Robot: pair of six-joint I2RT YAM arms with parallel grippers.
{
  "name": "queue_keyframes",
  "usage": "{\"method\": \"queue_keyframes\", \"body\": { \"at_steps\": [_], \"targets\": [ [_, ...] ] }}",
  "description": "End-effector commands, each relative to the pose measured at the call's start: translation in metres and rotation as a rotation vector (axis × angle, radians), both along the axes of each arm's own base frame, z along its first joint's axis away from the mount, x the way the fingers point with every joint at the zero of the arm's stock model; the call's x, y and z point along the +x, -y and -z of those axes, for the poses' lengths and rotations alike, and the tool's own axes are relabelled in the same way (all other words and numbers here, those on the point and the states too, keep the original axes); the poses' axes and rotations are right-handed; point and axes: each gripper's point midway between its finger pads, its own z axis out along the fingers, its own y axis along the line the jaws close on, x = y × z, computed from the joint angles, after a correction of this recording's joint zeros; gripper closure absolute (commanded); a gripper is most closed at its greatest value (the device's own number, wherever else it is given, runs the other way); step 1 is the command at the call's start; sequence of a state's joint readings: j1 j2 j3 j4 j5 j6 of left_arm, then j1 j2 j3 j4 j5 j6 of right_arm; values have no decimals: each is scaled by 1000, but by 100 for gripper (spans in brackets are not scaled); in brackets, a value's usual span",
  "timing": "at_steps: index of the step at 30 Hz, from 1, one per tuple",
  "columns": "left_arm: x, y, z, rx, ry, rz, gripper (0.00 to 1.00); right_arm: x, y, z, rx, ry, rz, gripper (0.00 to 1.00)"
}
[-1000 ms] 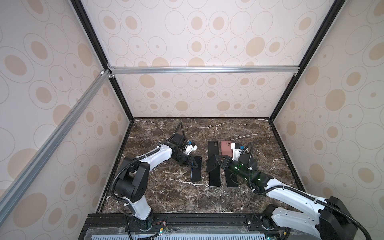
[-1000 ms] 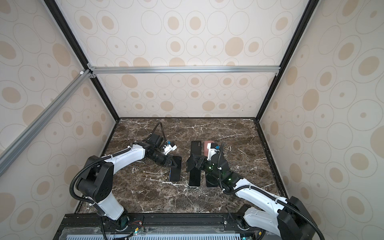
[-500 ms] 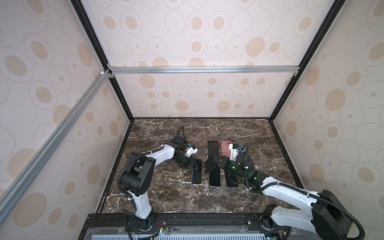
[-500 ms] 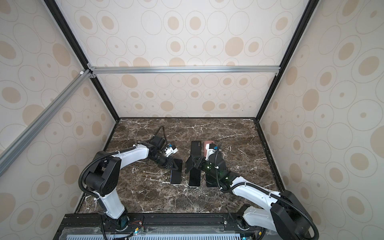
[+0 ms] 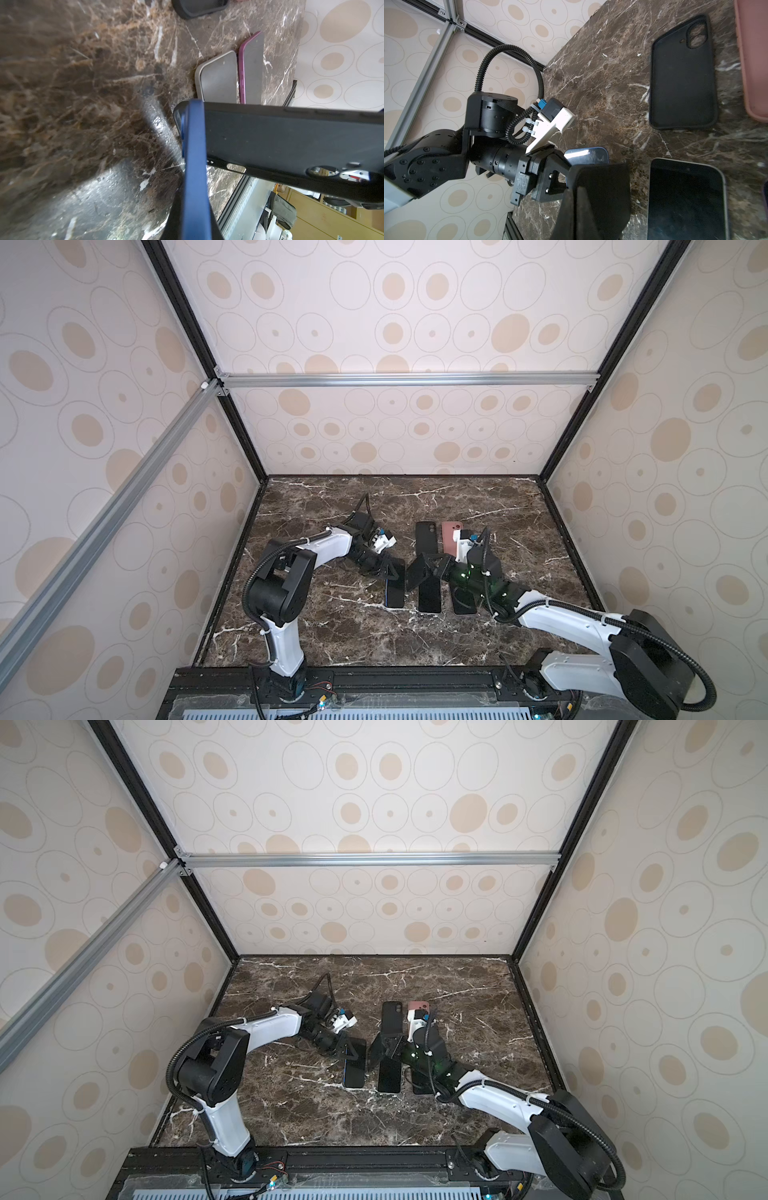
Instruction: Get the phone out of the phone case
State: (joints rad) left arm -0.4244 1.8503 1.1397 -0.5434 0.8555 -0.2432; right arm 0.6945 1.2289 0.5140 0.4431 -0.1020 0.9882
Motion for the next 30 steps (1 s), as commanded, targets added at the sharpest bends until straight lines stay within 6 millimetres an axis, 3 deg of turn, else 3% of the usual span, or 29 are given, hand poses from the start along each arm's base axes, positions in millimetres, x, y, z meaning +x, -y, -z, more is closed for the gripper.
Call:
{"method": "queue_keyframes", "body": {
  "at_steps": [1, 8, 17, 30],
  "targets": [
    [16, 3, -7, -23, 22, -24, 88, -1, -5, -2, 32, -5, -7, 100],
    [18, -2, 0, -12, 14, -50, 79, -1, -5, 2, 26, -10, -5, 100],
    [15, -15, 15, 22, -2, -81, 74, -2, -3, 6, 7, -18, -2, 100],
    [8, -51, 27, 109, 8, -157, 68, -1, -1, 0, -40, 2, -12, 100]
  ]
}}
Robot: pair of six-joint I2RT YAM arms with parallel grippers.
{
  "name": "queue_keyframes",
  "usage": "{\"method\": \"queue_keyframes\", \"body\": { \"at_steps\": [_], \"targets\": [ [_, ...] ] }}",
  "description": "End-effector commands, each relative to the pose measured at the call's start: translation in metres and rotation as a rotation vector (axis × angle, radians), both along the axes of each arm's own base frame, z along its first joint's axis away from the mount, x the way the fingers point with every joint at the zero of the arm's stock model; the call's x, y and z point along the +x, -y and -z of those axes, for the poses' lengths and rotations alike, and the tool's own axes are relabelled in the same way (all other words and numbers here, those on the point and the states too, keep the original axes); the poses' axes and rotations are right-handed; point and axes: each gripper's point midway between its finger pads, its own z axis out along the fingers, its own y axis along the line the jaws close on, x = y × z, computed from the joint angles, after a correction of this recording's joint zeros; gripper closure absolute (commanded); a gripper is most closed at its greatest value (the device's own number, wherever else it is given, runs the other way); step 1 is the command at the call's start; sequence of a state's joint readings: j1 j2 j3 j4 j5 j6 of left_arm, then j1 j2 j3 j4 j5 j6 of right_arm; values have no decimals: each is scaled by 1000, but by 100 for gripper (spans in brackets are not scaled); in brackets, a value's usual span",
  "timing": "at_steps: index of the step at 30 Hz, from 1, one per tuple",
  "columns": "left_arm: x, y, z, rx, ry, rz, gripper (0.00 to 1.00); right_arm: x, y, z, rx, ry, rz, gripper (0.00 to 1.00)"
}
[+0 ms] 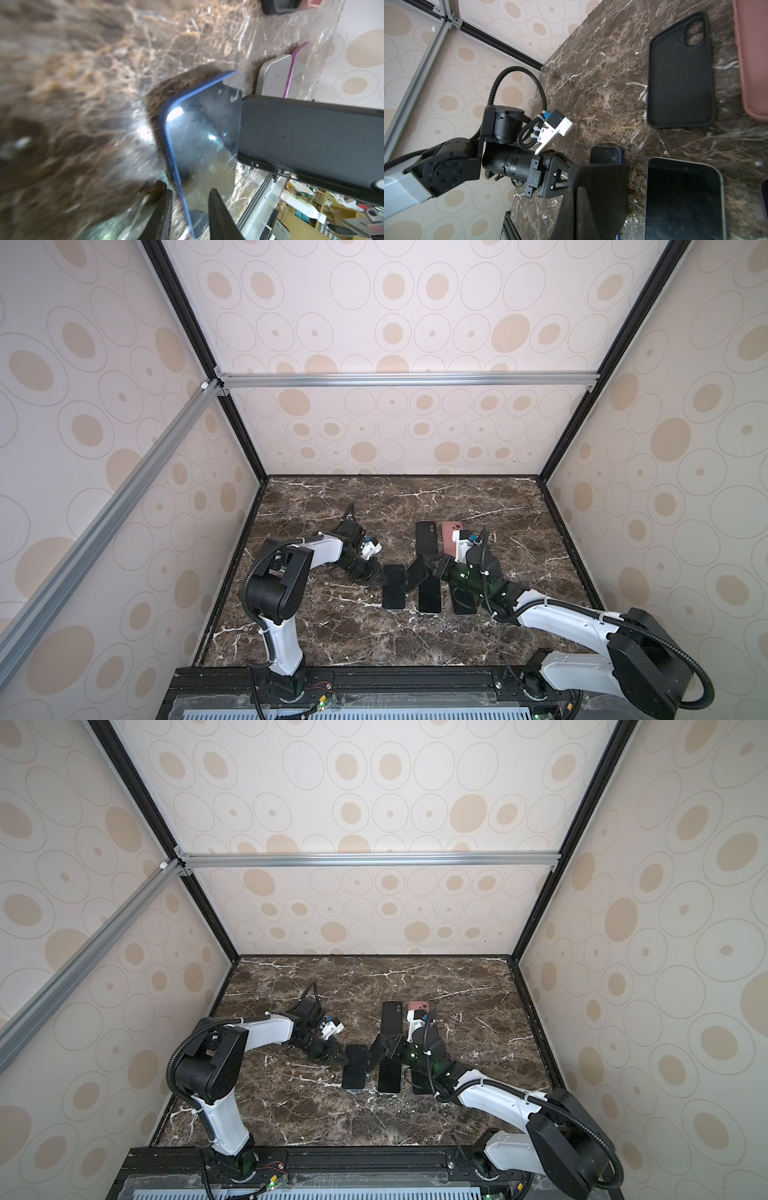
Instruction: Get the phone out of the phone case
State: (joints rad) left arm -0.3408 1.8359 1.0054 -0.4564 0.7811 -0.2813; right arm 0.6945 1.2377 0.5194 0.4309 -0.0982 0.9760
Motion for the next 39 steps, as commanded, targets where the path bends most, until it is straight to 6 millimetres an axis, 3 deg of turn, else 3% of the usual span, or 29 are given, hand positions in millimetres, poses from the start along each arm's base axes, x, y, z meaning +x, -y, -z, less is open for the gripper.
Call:
{"method": "queue_keyframes", "body": {
  "at_steps": [1, 5, 12, 18, 20, 22, 24, 29, 32, 39],
  "targets": [
    [8, -13, -11, 40, 54, -36, 68, -1, -2, -9, -22, 17, -17, 100],
    [23, -18, -49, 57, 172, -45, 65, -4, -2, -42, -49, 103, -55, 100],
    [39, -3, -171, -84, 491, 15, 58, -25, 9, -108, -136, 273, -212, 100],
    [27, 16, -254, -166, 843, 156, 50, -35, 20, -143, -106, 235, -353, 100],
    [20, 22, -273, -149, 970, 195, 46, -40, 20, -150, -115, 212, -413, 100],
    [12, 30, -283, -102, 1100, 250, 42, -43, 19, -157, -110, 200, -462, 100],
    [-9, 43, -287, -91, 1236, 361, 42, -46, 16, -165, -96, 196, -508, 100],
    [-39, 55, -308, -143, 1476, 418, 44, -50, 9, -179, -85, 205, -582, 100],
    [-51, 60, -311, -203, 1498, 467, 45, -52, 6, -186, -64, 213, -610, 100],
    [-63, 72, -295, -272, 1431, 538, 51, -61, -1, -194, -19, 214, -689, 100]
  ]
}}
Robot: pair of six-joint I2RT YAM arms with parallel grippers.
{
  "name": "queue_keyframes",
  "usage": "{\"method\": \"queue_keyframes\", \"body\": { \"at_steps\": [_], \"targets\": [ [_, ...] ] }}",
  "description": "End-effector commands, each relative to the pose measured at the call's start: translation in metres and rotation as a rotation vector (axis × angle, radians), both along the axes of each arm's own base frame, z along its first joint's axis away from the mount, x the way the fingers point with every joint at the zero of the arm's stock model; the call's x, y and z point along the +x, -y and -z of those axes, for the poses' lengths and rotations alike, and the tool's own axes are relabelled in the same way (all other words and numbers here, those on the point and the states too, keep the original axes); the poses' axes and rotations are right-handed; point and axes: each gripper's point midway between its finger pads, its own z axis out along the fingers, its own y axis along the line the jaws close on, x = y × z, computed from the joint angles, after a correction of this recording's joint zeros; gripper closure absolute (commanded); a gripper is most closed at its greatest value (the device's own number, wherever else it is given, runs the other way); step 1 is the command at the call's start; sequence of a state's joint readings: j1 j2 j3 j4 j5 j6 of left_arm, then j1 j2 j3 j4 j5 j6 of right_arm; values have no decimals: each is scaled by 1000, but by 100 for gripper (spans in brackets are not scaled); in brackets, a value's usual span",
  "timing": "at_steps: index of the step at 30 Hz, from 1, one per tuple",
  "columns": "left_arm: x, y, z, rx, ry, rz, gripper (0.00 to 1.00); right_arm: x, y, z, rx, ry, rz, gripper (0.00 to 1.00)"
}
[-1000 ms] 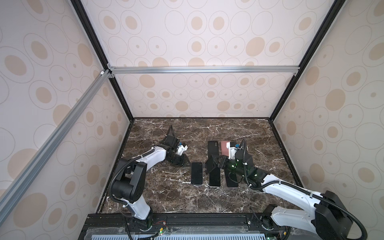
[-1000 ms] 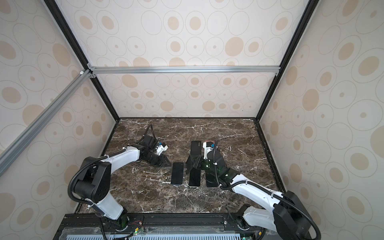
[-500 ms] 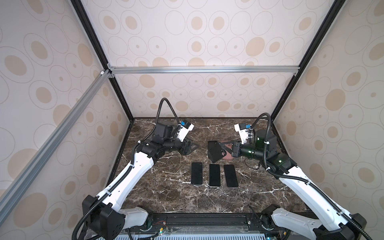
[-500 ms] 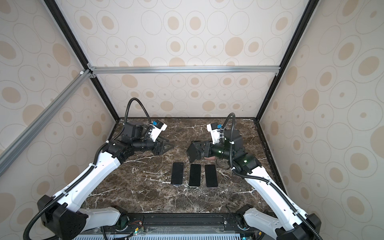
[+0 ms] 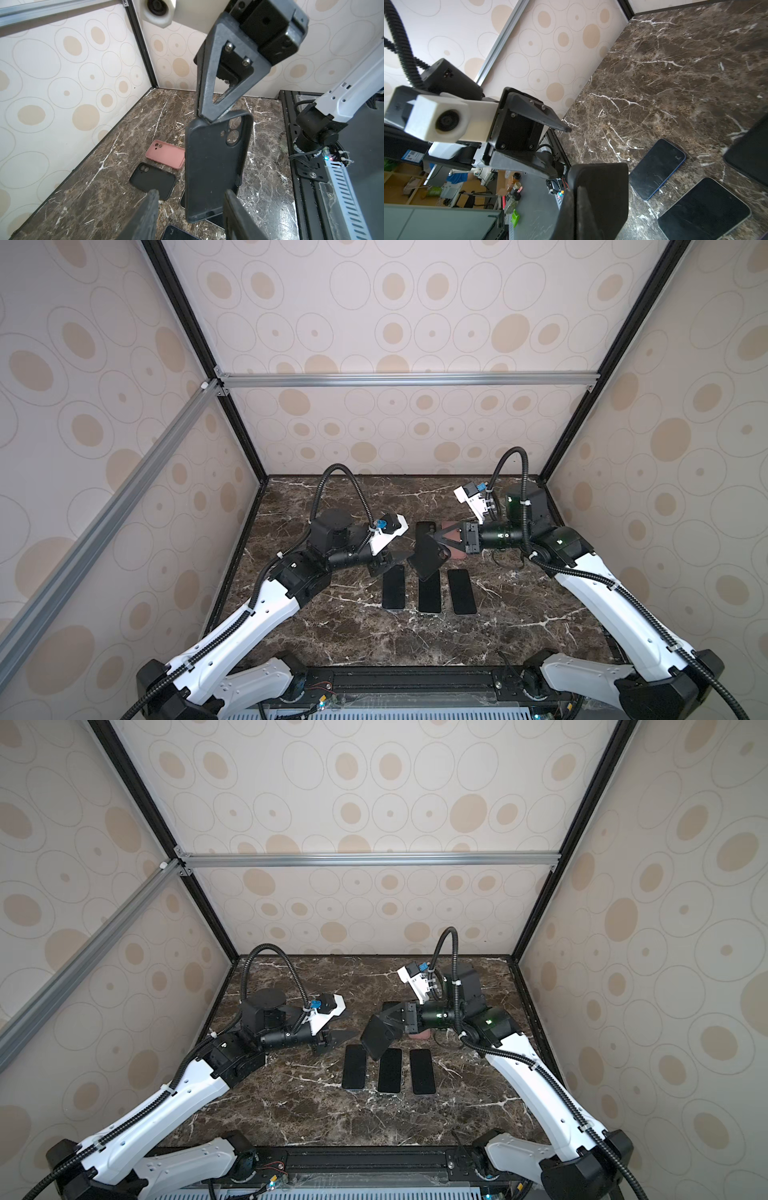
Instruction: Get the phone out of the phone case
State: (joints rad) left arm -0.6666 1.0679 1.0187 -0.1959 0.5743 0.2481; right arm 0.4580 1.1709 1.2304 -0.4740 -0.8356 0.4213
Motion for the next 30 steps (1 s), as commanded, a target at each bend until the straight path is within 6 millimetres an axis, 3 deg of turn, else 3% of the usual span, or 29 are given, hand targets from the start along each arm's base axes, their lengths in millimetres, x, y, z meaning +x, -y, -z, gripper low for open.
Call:
{"method": "queue_keyframes", "body": {
  "at_steps": [1, 11, 24, 28, 30],
  "targets": [
    [-8, 8, -2, -11, 32, 70, 52, -10, -3, -11, 38, 10, -68, 100],
    [-5, 16, 17, 1, -4, 78, 65, -12, -8, -18, 89, 6, -97, 100],
    [-4, 16, 15, -4, 5, 70, 99, -13, -8, -11, 79, -8, -111, 100],
    [5, 9, 15, -12, -12, -13, 100, -4, -4, -2, 37, 46, -58, 100],
    [13, 4, 18, -15, -28, -77, 100, 9, 2, 9, -10, 90, 24, 85]
  ]
}}
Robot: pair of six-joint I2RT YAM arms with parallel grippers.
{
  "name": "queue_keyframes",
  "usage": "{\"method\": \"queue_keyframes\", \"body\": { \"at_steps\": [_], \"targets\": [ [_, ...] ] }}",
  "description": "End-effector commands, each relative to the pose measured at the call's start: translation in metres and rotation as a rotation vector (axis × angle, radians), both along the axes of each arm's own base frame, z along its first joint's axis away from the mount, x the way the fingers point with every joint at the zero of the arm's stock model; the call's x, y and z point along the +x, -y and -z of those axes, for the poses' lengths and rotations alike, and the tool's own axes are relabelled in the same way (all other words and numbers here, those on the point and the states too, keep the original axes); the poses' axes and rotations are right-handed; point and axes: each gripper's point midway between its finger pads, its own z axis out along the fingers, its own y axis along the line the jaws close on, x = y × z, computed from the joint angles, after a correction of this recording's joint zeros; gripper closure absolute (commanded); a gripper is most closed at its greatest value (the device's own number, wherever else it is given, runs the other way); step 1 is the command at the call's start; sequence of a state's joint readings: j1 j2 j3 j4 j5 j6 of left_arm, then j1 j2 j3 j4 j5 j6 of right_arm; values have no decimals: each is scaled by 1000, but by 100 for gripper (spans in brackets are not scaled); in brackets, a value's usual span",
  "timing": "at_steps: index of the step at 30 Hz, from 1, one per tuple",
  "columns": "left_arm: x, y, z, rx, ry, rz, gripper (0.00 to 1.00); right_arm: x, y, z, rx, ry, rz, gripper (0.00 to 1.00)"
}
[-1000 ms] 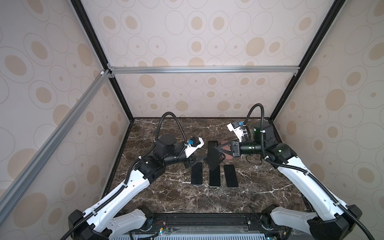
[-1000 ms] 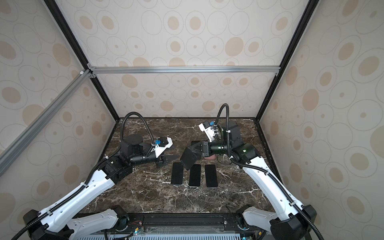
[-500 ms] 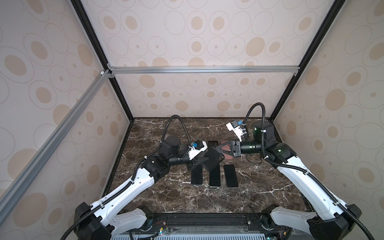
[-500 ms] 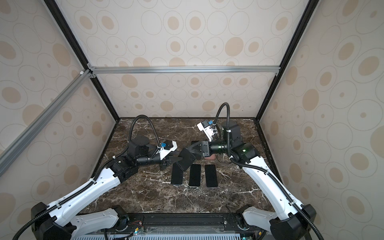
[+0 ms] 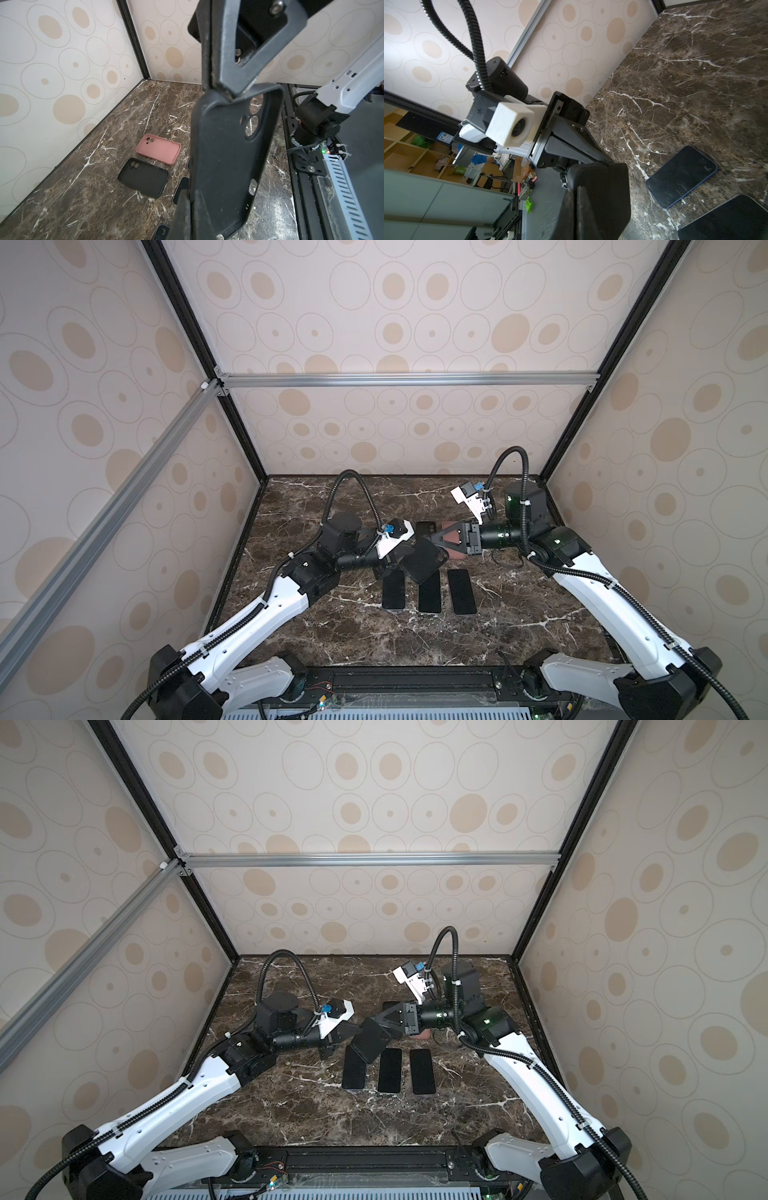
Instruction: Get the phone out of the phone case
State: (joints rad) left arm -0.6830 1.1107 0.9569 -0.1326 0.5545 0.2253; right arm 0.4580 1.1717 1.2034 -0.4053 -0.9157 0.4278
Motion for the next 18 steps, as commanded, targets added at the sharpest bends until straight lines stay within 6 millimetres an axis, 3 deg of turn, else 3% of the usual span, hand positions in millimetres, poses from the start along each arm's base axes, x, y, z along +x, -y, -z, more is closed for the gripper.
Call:
{"method": "queue_keyframes", "body": {
  "at_steps": [1, 4, 6, 10, 18],
  "targets": [
    [14, -9, -10, -39, 8, -125, 100, 23, 13, 18, -82, 102, 145, 76],
    [33, -17, 1, -35, -36, -249, 100, 45, 31, 30, -153, 175, 307, 50],
    [46, -22, 10, -29, -84, -320, 100, 57, 43, 40, -205, 211, 394, 42],
    [83, -36, 38, -26, -228, -461, 100, 85, 70, 80, -379, 223, 556, 33],
    [139, -50, 85, -59, -475, -617, 100, 123, 103, 145, -680, 62, 738, 30]
  ]
}}
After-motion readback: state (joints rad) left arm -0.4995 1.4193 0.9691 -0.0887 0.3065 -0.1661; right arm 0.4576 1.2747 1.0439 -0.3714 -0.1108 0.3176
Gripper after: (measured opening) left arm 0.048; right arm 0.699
